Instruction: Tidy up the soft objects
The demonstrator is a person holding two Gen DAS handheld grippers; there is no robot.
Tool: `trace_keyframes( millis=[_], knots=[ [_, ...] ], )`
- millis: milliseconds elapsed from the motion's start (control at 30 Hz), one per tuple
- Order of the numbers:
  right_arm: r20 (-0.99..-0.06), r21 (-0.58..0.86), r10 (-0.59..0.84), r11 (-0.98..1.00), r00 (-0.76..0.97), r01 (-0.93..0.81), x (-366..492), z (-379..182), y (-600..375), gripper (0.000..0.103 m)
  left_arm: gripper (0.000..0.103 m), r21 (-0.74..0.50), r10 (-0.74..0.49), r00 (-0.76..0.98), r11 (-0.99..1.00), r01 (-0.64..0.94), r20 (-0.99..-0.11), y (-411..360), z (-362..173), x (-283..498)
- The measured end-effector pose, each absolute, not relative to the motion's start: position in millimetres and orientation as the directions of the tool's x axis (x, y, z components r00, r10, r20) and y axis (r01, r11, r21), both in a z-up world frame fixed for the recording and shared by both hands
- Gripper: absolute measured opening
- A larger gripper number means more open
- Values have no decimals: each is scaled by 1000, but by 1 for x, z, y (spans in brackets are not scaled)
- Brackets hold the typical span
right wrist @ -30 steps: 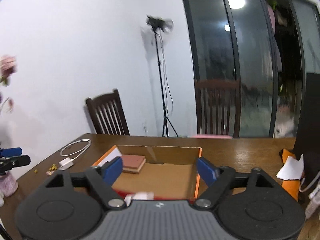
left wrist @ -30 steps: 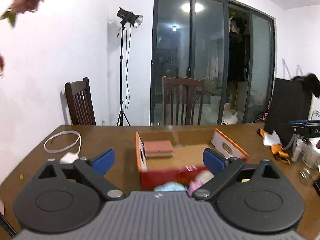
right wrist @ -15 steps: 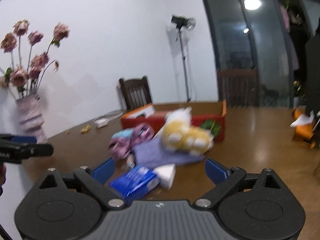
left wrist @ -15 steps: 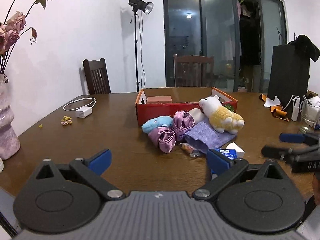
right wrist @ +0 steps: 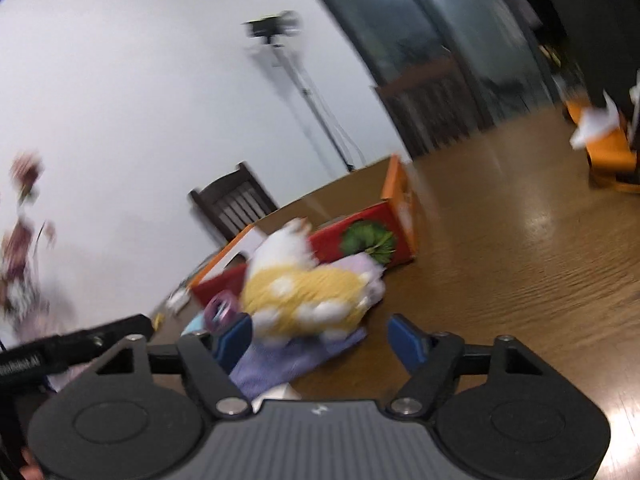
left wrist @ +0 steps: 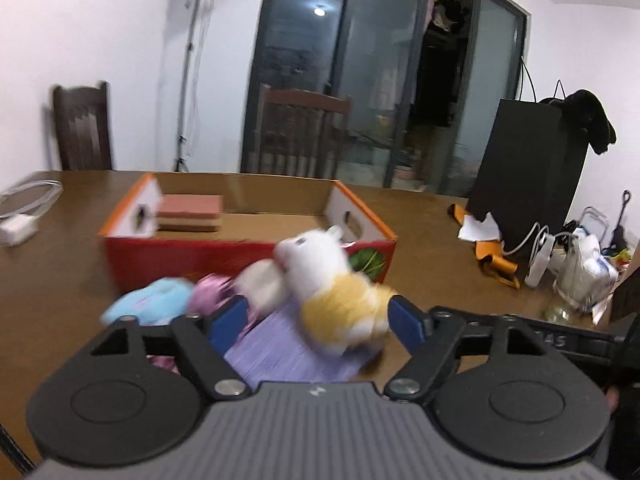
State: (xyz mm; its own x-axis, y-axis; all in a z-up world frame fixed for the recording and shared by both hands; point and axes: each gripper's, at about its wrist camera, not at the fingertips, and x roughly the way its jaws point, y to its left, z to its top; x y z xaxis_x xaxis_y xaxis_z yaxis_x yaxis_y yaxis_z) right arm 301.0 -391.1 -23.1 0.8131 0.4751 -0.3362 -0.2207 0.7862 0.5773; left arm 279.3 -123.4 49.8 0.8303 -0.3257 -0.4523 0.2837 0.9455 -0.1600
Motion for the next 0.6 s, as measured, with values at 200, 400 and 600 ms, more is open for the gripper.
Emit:
trace_keyframes(
  millis=[200,400,600],
  knots=[
    [-356,682,524,712,774,-169,361,-44,-390,55,42,-319,-428,722,901,293,-543,-130,21,346],
    [-348,752,587,640,731,-156,372,-60,-392,44,43,-382,-481,721,869,315,-499,-119,4,351],
    [-326,700,571,682,754,-214,362,-45,-382,42,43,-402,-500,721,856,326,-479,-114,21,340]
  ],
)
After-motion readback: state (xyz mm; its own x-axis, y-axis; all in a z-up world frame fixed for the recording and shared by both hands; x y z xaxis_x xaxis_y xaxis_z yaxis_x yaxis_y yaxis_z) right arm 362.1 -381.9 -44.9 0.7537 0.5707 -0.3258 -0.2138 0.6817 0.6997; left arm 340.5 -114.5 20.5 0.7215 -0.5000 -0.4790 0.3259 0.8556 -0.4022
